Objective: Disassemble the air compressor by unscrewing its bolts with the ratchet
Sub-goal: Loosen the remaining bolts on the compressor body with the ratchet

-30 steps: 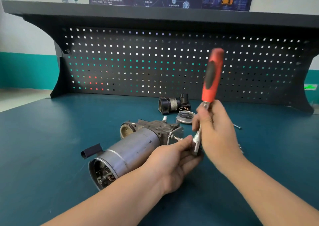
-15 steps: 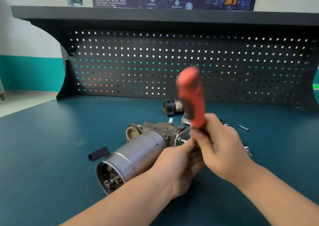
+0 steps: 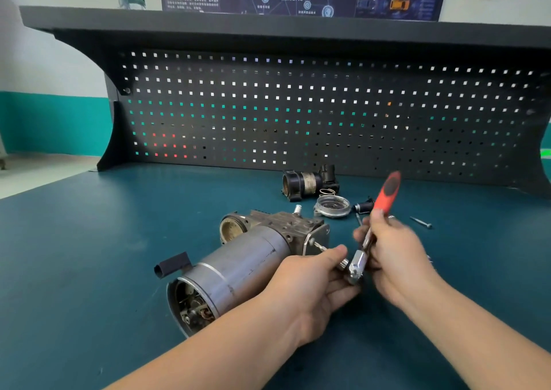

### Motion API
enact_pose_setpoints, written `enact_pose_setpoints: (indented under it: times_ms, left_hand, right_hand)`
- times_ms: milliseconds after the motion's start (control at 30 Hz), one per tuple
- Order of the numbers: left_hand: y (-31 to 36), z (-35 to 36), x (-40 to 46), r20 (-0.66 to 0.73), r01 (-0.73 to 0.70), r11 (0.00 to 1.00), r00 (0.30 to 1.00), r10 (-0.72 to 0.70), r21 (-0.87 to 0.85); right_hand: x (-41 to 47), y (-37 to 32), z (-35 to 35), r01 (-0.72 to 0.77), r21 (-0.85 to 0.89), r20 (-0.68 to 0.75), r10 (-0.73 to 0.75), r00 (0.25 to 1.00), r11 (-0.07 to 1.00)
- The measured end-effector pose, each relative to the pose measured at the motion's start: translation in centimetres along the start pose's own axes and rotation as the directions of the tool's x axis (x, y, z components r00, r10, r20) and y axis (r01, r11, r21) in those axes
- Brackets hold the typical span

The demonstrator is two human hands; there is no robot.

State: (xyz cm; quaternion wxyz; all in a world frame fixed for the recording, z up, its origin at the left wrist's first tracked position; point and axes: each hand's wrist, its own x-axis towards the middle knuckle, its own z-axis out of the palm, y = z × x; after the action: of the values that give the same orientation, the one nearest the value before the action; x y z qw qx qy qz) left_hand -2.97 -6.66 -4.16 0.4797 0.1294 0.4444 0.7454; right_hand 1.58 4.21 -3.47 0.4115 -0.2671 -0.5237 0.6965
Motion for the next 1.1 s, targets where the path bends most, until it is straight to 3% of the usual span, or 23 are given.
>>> enact_pose_setpoints:
  times_ms: [33, 67, 133, 200, 267, 300, 333, 400, 467, 533, 567, 600, 667, 733, 800, 867, 900, 967, 1033, 1100]
  left_hand:
    - [0.0, 0.0, 0.0, -0.003, 0.002, 1.000, 1.000, -0.002, -0.004]
    - [0.0, 0.1, 0.0, -0.003, 0.005, 1.000, 1.000, -0.005, -0.005]
    - [0.1, 0.2, -0.1, 0.014, 0.004, 1.000, 1.000, -0.004, -0.001]
    - [0.1, 0.2, -0.3, 0.060, -0.005, 1.000, 0.998, 0.005, 0.002]
    - [0.2, 0.1, -0.5, 0.083, -0.004, 1.000, 0.997, 0.004, 0.003]
    - [0.2, 0.1, -0.6, 0.085, -0.002, 1.000, 0.996, 0.003, -0.002]
    - [0.2, 0.1, -0.6, 0.088, 0.001, 1.000, 0.996, 0.000, -0.009]
    - [0.2, 0.2, -0.7, 0.077, 0.007, 0.999, 0.997, -0.005, -0.031]
    - [0.1, 0.3, -0.5, 0.038, 0.016, 0.998, 0.999, -0.014, -0.054]
    - [0.1, 0.2, -0.4, 0.010, 0.027, 0.998, 1.000, -0.027, -0.063]
    - [0.1, 0.2, -0.4, 0.009, 0.030, 0.998, 1.000, -0.030, -0.059]
    - [0.2, 0.2, -0.4, 0.016, 0.033, 0.998, 0.999, -0.033, -0.054]
    - [0.2, 0.2, -0.5, 0.044, 0.044, 0.998, 0.998, -0.043, -0.039]
    - [0.2, 0.2, -0.4, 0.046, 0.046, 0.998, 0.998, -0.044, -0.041]
    - [0.2, 0.1, -0.3, 0.019, 0.037, 0.997, 0.999, -0.036, -0.063]
    - [0.2, 0.1, -0.2, 0.009, 0.028, 0.995, 1.000, -0.027, -0.092]
    - [0.2, 0.2, -0.3, 0.016, 0.026, 0.994, 1.000, -0.025, -0.102]
    - [0.3, 0.3, -0.5, 0.058, 0.025, 0.995, 0.998, -0.019, -0.099]
    - [0.3, 0.3, -0.6, 0.095, 0.018, 0.997, 0.995, -0.010, -0.076]
    - [0.3, 0.2, -0.8, 0.120, 0.001, 0.999, 0.993, 0.005, -0.047]
  right_hand:
    - [-0.3, -0.4, 0.0, 0.201, -0.102, 0.031, -0.199, 0.980, 0.974]
    - [-0.7, -0.7, -0.1, 0.413, -0.199, 0.110, -0.399, 0.910, 0.889]
    - [-1.7, -1.0, -0.3, 0.759, -0.277, 0.337, -0.680, 0.651, 0.589]
    - [-2.6, -1.2, -0.3, 0.926, -0.301, 0.535, -0.764, 0.361, 0.228]
    - [-2.8, -1.1, -0.2, 0.951, -0.305, 0.643, -0.749, 0.161, -0.057]
    - [-2.9, -1.0, -0.2, 0.950, -0.301, 0.653, -0.744, 0.139, -0.087]
    - [-2.9, -0.9, -0.1, 0.952, -0.304, 0.632, -0.756, 0.172, -0.038]
    - [-2.8, -0.7, -0.1, 0.921, -0.317, 0.522, -0.770, 0.368, 0.225]
    - [-2.0, -0.8, 0.2, 0.771, -0.349, 0.342, -0.693, 0.635, 0.534]
    - [-0.7, -1.2, 0.3, 0.426, -0.283, 0.113, -0.412, 0.904, 0.859]
    - [-0.1, -1.3, 0.1, 0.194, -0.149, 0.034, -0.191, 0.981, 0.970]
    - [0.4, -1.2, -0.2, -0.026, 0.003, 0.011, 0.026, 1.000, 1.000]
    - [0.8, -0.6, -0.6, -0.257, 0.171, 0.051, 0.252, 0.966, 0.951]
    - [0.7, -0.3, -0.6, -0.257, 0.131, 0.063, 0.251, 0.966, 0.957]
    - [0.3, -0.5, -0.3, -0.061, -0.001, 0.036, 0.061, 0.998, 0.998]
    - [-0.6, -1.0, -0.1, 0.252, -0.190, 0.082, -0.240, 0.967, 0.949]
    - [-1.2, -1.2, -0.1, 0.416, -0.256, 0.142, -0.392, 0.909, 0.872]
    - [-2.5, -1.5, -0.2, 0.704, -0.275, 0.330, -0.623, 0.709, 0.655]
    - [-3.1, -1.9, -0.5, 0.888, -0.250, 0.543, -0.704, 0.458, 0.386]
    - [-3.1, -2.2, -0.7, 0.970, -0.221, 0.692, -0.685, 0.227, 0.099]
